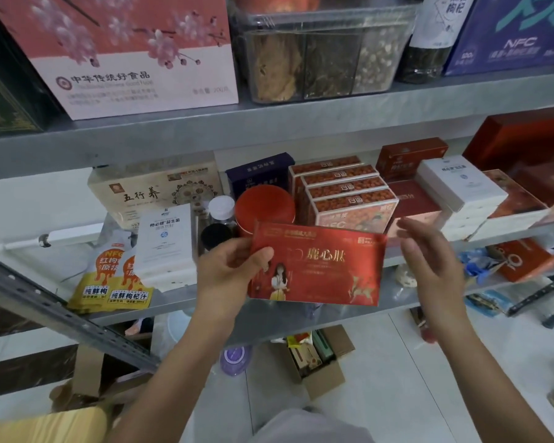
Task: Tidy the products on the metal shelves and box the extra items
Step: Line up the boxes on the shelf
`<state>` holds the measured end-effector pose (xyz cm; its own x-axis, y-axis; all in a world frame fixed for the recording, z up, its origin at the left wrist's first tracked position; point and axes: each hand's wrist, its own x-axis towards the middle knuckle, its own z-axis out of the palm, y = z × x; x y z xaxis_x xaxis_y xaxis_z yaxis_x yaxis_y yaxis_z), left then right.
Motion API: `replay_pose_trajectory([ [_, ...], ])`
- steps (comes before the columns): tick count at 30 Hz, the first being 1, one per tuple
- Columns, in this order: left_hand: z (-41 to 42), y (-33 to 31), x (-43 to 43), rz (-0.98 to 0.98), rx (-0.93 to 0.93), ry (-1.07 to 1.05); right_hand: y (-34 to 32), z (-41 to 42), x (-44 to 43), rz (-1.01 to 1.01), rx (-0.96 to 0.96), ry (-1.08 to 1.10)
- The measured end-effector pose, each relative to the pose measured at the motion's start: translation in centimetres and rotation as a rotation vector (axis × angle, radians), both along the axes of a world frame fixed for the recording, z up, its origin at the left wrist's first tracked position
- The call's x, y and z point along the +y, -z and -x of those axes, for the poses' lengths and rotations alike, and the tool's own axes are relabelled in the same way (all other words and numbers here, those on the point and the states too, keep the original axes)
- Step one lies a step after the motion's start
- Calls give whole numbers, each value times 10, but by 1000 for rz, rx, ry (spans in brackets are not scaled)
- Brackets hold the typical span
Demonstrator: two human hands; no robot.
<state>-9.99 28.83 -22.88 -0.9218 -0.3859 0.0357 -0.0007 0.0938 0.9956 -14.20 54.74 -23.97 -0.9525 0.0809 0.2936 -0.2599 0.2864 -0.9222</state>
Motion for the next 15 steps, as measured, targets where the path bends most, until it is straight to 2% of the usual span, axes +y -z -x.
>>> replay_pose_trajectory([
  [2, -4, 1, 0, -90, -86, 33, 9, -7, 6, 188, -335, -250],
  [4, -6, 3, 1, -140, -141, 69, 20, -14, 9, 375, -539, -401],
  [7, -6, 7, 5, -168, -178, 117, 24, -28, 9, 535, -581, -386],
  [10, -4, 15, 17, -177, -188, 196, 31, -49, 13, 568, -525, -206],
  [11, -4, 19, 23, -109, -185, 218, 35, -58, 15, 577, -517, -141],
  [13, -3, 25, 39, 238, -123, 247, 40, -78, 21, 588, -507, -4],
  [15, -4, 35, 58, 683, 166, 254, 42, -97, 29, 602, -489, 158],
])
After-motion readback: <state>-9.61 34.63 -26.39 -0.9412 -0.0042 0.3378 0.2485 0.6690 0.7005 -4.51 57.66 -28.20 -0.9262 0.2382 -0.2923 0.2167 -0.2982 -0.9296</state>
